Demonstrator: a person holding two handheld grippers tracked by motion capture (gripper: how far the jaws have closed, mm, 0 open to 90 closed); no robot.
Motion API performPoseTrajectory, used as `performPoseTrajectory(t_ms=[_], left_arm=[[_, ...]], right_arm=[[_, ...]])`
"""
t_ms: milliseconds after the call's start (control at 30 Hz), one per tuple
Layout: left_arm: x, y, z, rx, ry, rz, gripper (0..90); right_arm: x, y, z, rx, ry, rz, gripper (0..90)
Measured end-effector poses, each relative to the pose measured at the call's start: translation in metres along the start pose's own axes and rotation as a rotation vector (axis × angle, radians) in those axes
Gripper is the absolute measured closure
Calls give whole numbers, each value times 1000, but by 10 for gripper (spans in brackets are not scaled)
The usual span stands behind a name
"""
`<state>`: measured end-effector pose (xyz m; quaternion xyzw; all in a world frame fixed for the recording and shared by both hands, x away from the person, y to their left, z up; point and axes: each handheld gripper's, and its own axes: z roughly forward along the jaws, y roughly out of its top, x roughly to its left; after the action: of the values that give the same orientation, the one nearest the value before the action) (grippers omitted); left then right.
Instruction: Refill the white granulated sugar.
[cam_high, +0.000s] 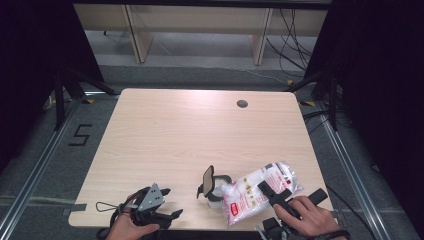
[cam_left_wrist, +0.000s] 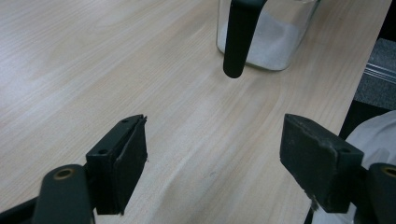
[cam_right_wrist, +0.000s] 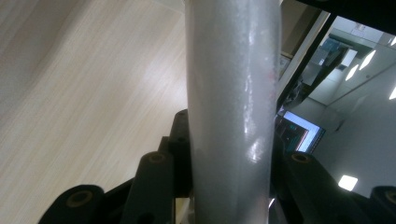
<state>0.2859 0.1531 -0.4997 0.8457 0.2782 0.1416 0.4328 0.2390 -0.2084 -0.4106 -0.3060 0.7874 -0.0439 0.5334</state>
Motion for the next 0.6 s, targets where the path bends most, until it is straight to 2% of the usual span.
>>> performPoseTrajectory(t_ms=[67,100,267,600], left_arm=[[0,0,0,0,-3,-2,228],[0,0,0,0,-1,12,228],[0,0,0,0,-7,-4,228],[0,0,0,6,-6,2,228]], right_arm=[[0,0,0,2,-7,0,682],[0,0,0,2,-7,0,682],[1,1,0,-1,2,10,683],[0,1,-1,5,4,2,684]])
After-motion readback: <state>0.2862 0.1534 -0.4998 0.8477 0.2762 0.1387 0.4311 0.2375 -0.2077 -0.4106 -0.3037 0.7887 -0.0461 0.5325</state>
